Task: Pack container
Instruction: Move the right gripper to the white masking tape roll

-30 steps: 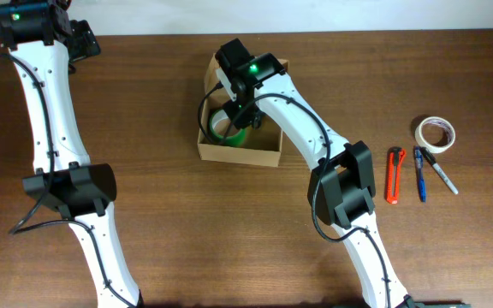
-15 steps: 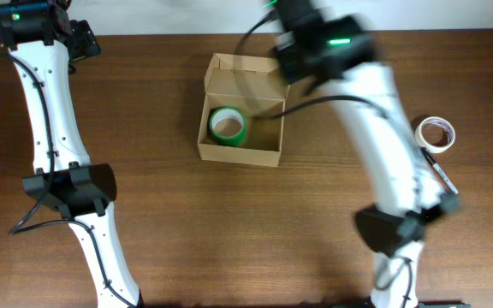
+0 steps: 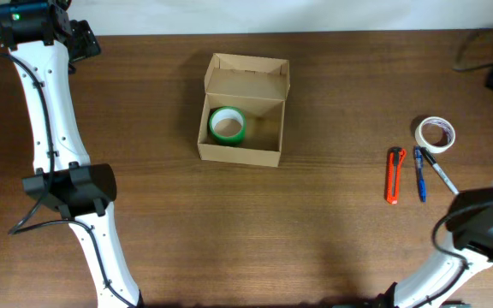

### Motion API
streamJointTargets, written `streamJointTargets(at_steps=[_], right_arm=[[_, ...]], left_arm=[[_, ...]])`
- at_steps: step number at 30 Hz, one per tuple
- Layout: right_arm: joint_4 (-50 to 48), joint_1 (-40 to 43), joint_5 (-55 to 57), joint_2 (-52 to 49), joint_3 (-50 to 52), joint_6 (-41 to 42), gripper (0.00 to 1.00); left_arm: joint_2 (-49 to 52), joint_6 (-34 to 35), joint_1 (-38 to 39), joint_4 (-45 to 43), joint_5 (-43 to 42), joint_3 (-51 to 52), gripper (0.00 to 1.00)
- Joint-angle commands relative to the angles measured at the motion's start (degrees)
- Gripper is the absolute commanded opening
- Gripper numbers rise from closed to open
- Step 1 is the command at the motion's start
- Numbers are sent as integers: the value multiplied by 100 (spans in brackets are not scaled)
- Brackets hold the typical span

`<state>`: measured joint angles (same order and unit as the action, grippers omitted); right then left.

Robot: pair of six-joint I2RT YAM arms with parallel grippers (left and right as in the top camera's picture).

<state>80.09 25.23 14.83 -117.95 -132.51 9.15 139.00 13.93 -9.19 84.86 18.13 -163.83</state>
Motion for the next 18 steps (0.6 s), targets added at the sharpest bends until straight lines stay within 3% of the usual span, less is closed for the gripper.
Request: streamJointTargets(at_steps=[1, 10, 18], right_arm=[[-306, 334, -529, -72, 911, 337, 55], [-1926, 442, -981, -72, 3335, 337, 57], [-2931, 442, -1246, -72, 4393, 341, 57]], left_arm=[[83, 57, -35, 4, -39, -26, 100], [83, 57, -35, 4, -39, -26, 100], [83, 57, -35, 4, -39, -26, 100]])
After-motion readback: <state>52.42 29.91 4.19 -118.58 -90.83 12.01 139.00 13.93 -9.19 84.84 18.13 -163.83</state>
